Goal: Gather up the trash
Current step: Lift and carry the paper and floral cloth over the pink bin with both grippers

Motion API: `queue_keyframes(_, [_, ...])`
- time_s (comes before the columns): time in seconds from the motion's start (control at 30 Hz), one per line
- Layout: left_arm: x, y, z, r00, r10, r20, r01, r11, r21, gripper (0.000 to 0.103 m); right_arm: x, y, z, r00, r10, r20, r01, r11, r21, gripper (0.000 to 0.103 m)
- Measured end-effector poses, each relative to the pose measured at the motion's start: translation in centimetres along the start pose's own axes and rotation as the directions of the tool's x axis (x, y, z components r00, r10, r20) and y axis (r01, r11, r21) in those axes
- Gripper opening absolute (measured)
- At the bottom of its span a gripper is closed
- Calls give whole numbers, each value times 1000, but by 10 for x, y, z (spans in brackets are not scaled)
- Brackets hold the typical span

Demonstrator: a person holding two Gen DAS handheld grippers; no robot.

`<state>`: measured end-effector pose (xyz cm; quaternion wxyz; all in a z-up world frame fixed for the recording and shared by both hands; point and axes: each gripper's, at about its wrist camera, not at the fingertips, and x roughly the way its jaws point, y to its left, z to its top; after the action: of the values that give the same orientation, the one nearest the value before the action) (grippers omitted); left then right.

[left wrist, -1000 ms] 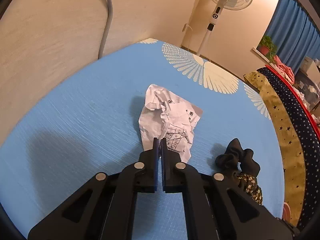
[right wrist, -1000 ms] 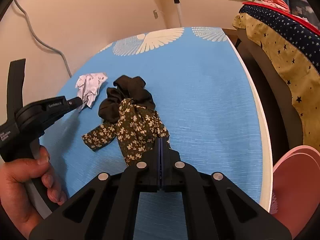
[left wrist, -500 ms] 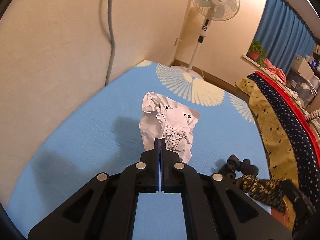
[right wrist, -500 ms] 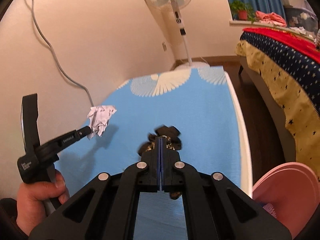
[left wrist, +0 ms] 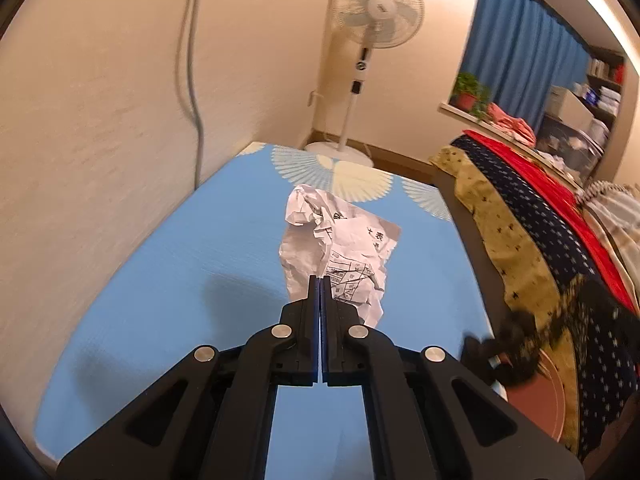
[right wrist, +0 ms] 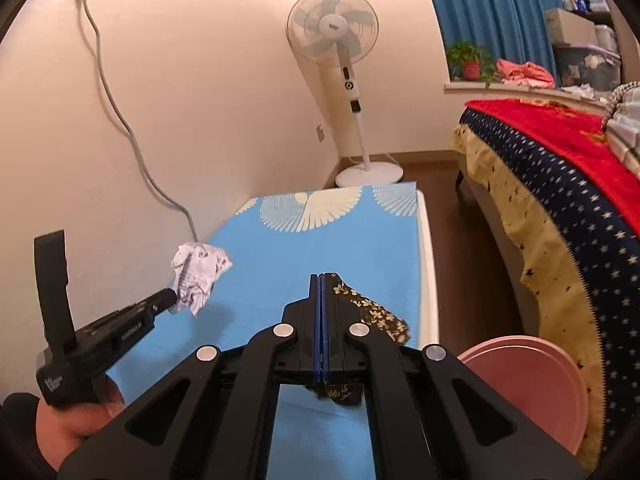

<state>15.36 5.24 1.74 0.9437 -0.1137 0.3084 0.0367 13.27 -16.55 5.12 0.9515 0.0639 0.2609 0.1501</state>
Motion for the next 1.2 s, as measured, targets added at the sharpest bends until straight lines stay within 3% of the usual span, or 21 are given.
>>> queue_keyframes(0.27, [-38,-24,-16,999,-51,19,50,996,70,0,-50,-21,-2,998,-51,31,51,999,-6,0])
queue_keyframes(0.67, [-59,-65,-44,988,-153,4,150,975,161,0,-102,-58,-3,988,-146,56,146,989,1,0])
queue_keyframes(0.93, [-51,-101,-63,973,-227,-51,233,952,200,0,-115,-94,-7,969,-244,50,242,969,42,0])
queue_keyframes(1.2, [-33,-148,-85,948,-293,-125,316,916,248,0,-102,-128,-12,945,-327,-3,326,942,78,0])
